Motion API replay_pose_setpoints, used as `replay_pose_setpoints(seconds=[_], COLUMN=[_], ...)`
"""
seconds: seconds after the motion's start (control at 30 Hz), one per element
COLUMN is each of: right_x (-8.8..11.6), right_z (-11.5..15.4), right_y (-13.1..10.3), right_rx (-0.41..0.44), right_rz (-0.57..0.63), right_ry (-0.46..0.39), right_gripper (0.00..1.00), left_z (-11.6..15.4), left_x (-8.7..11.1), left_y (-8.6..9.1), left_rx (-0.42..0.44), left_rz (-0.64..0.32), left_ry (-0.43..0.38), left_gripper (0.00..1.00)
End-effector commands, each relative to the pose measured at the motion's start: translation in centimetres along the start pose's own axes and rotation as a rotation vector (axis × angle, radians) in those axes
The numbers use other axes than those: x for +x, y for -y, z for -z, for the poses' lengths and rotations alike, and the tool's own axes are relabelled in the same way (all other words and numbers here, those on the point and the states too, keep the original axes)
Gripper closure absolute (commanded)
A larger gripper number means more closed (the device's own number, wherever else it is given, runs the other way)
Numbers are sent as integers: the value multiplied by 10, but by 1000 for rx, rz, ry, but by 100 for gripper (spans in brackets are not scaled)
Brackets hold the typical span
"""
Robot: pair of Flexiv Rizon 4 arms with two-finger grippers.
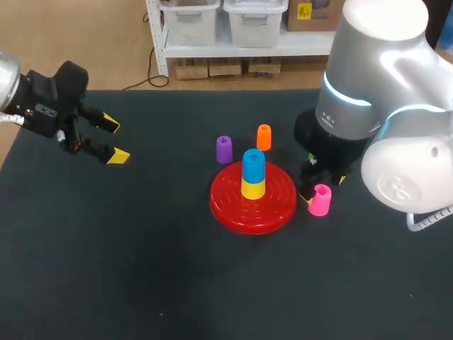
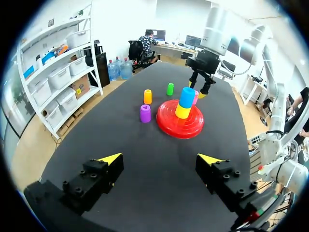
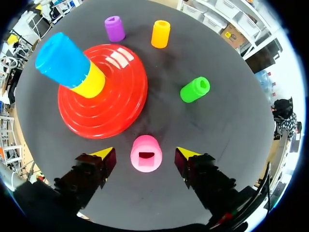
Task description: Pick up and stack the cylinders on the red base in this order: pink,purple,orange,green
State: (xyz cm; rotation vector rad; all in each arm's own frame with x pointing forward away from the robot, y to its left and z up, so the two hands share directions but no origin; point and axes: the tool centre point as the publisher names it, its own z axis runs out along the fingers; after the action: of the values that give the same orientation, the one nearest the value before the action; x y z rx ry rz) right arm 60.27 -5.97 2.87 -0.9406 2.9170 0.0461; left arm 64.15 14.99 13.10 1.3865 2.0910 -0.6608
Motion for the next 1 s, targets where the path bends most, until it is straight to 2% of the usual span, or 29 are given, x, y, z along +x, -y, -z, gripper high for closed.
replay_pose_setpoints(seconds=[0.03, 0.17, 0.2, 0.27, 0.3, 0.37, 0.57, 0.77, 0.87, 1.0], right_x=[2, 3, 2, 2, 2, 1, -4, -24, -36, -51], right_z=[-2, -4, -5, -7, -8, -8, 12, 65, 91, 111], right_y=[-2, -2, -2, -1, -1, 1, 10, 13, 9, -2], right_rx=[-6, -10, -9, -3, 0, 8, 51, 58, 53, 34], right_rz=[1, 2, 5, 8, 8, 4, -31, -59, -51, -26], right_ry=[-8, -13, -16, -23, -25, -28, 6, 81, 111, 127], right_gripper=[21, 40, 52, 59, 80, 100, 100, 100, 100, 100], left_z=[0, 0, 0, 0, 0, 0, 0, 0, 0, 0], left_x=[1, 1, 1, 1, 1, 1, 1, 1, 1, 1], left_y=[0, 0, 0, 0, 0, 0, 0, 0, 0, 0], left_rx=[-1, -1, -1, -1, -1, -1, -1, -1, -1, -1], left_rz=[-2, -2, -2, -2, -2, -2, -2, -2, -2, -2], left_ry=[4, 4, 4, 4, 4, 4, 4, 4, 4, 4], left_gripper=[0, 0, 0, 0, 0, 0, 0, 0, 0, 0])
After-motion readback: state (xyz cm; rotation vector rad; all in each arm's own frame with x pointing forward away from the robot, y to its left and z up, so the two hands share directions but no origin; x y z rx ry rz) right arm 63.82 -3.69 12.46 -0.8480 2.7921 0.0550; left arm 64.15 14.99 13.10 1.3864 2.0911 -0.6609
